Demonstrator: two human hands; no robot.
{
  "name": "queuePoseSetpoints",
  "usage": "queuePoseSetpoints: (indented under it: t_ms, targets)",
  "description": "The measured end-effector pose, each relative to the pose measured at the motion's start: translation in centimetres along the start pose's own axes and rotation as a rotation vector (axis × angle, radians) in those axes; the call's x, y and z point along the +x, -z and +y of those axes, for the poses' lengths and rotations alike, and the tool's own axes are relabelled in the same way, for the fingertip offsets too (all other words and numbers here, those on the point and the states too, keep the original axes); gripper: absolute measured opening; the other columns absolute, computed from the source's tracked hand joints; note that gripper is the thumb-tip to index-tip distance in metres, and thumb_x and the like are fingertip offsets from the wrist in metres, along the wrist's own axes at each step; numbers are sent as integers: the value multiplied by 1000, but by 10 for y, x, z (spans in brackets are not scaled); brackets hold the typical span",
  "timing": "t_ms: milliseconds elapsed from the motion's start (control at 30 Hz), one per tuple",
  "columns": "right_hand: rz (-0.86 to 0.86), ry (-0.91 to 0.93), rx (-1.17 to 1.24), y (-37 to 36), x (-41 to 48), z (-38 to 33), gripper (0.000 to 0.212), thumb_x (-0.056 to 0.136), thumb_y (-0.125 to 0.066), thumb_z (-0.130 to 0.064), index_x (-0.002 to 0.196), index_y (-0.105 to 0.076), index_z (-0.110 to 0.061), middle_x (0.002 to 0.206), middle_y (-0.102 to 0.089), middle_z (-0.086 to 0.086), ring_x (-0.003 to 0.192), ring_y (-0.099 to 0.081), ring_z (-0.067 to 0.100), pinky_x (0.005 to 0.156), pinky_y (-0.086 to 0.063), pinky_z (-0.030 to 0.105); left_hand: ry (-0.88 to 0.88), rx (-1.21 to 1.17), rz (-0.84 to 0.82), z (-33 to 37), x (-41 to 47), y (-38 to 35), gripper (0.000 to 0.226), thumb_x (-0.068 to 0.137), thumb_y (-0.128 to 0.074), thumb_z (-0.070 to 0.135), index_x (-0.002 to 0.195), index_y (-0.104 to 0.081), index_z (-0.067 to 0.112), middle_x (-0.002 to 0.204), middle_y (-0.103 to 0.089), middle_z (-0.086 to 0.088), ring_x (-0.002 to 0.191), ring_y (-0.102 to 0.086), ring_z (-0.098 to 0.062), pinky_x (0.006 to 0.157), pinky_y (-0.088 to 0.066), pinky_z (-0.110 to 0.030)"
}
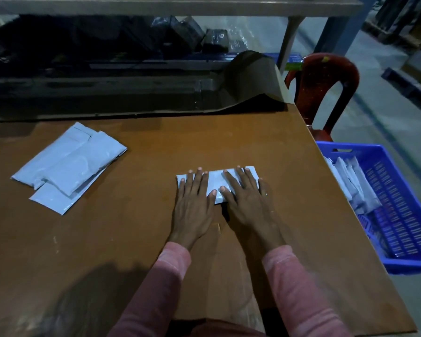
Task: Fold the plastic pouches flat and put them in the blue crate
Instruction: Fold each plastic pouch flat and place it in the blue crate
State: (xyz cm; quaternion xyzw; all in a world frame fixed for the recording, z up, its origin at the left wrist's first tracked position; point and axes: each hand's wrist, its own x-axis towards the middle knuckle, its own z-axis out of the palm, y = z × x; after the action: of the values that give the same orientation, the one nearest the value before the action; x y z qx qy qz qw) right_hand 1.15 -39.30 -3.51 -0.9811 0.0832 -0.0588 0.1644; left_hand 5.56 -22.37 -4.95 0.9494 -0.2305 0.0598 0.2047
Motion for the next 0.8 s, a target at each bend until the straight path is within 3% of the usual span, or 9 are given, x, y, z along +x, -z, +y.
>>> queuePoseSetpoints:
  t_ms: [333, 500, 800]
  targets:
    - [53, 10, -216, -16, -8, 2, 60, 103, -26, -51, 160, -15, -38, 170, -3, -1, 156, 7, 18, 120, -14, 54, -29, 94, -26, 1, -7, -9, 60, 110, -25, 37, 165, -11, 17, 173, -4, -3, 159, 6, -25, 129, -8, -51]
    - [74, -16, -104, -12, -9, -2, 58, 105, -25, -53, 160, -13, -40, 170, -6, -5, 156, 4, 14, 124, -10, 53, -37, 90, -37, 2, -9, -8, 60, 111, -25, 37, 165, -6, 19, 173, 0, -2, 159, 9, -24, 128, -9, -52]
    - [26, -40, -145, -13, -3, -2, 58, 105, -22, -55, 160, -13, -40, 170, -7, -5, 157, 4, 17, 122, -11, 57, 17, 161, -53, 4, -6, -12, 60, 110, -22, 39, 165, -11, 19, 173, -3, -4, 160, 3, -24, 127, -12, -51]
